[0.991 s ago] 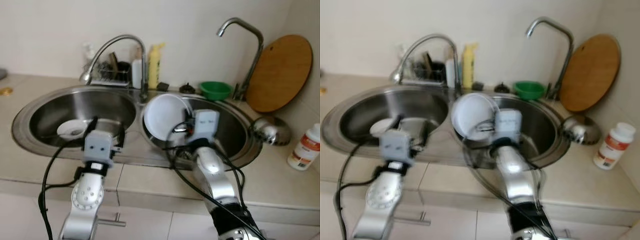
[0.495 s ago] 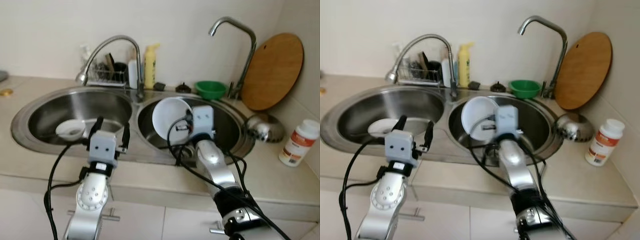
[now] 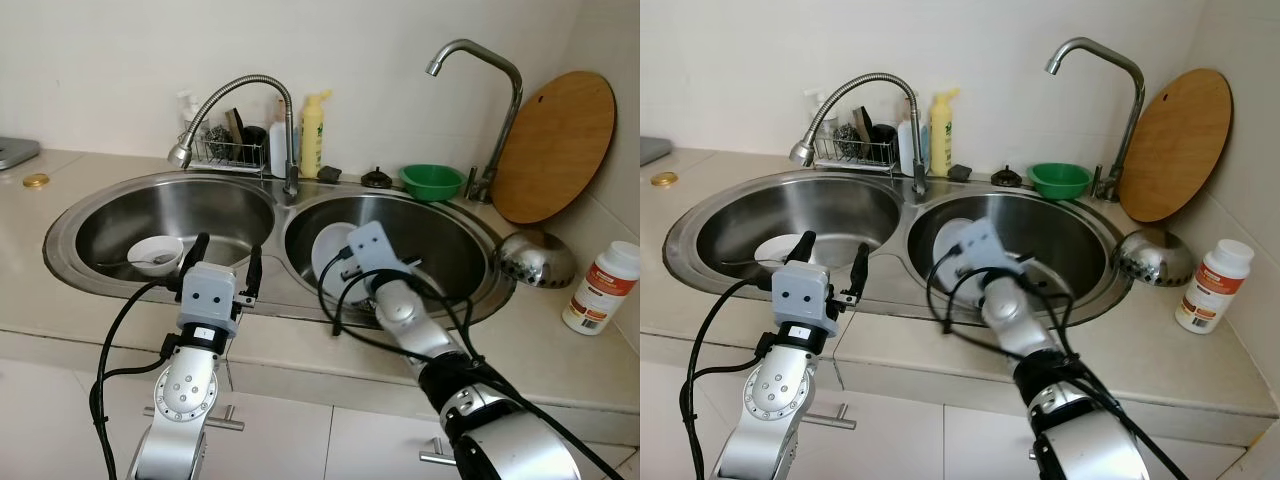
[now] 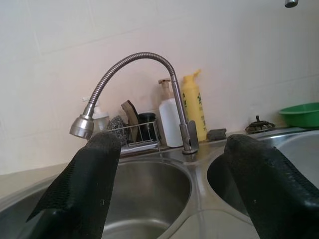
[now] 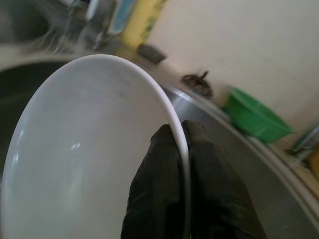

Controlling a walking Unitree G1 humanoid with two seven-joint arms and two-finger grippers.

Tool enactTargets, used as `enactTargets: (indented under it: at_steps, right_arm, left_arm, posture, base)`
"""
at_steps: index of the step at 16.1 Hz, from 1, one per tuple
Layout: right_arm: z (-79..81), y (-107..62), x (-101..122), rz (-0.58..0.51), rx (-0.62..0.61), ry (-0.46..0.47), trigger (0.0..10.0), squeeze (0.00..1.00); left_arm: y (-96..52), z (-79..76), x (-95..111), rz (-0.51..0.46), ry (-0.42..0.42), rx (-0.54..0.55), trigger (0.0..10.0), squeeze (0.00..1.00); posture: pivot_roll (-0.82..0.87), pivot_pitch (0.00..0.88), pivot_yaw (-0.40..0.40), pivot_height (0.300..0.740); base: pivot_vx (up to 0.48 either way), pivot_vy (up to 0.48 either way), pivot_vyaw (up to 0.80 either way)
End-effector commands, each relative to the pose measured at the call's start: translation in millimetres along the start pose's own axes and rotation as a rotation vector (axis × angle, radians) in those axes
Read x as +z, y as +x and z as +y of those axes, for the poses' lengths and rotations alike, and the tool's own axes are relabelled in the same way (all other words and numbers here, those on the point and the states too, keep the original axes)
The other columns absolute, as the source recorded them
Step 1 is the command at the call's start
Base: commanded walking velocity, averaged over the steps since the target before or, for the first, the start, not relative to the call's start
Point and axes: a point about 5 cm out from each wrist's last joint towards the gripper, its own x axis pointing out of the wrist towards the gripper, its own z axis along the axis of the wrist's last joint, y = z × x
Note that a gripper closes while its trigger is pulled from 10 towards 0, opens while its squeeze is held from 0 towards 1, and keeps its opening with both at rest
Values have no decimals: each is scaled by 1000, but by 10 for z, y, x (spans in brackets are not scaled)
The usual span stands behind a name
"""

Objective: Kitchen organization

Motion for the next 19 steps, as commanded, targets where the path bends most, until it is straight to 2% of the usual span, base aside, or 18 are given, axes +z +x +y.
enactTargets:
  at_steps: [1, 4, 6, 7, 8, 13, 16, 19]
  right_arm:
    - [99, -12, 3, -15, 64, -35, 10000, 0]
    - [214, -81, -105, -11, 138, -86, 10000, 0]
    - [236, -116, -144, -5, 191, 29, 10000, 0]
    - [234, -121, -143, -12, 197, 57, 10000, 0]
    - [221, -122, -144, -16, 195, 67, 10000, 1000]
    - [173, -130, -134, -38, 177, 125, 10000, 1000]
    - [175, -135, -133, -40, 189, 126, 10000, 1000]
    - [255, -169, -229, 7, 313, 54, 10000, 1000]
  left_arm:
    - [10, -34, -6, 6, 4, -15, 10000, 0]
    - [10, -44, -16, 10, 2, -20, 10000, 0]
    - [9, -61, -26, 14, 0, -26, 10000, 0]
    - [8, -65, -29, 16, -1, -28, 10000, 0]
    - [7, -67, -34, 18, -1, -29, 10000, 0]
    - [-10, -70, -68, 34, 1, -33, 10000, 0]
    - [-10, -69, -71, 37, 1, -34, 10000, 0]
    - [-10, -77, -85, 42, 1, -40, 10000, 0]
  posture:
    - [88, 0, -41, 740]
    - [83, 0, -38, 740]
    - [78, 0, -35, 740]
    - [78, 0, -35, 740]
    - [76, 0, -34, 740]
    - [76, 0, -33, 740]
    - [76, 0, -33, 740]
    - [71, 0, -28, 740]
  base:
    - [0, 0, 0]
    - [0, 0, 0]
    - [0, 0, 0]
    - [0, 0, 0]
    - [0, 0, 0]
    - [0, 0, 0]
    - [0, 0, 0]
    - [0, 0, 0]
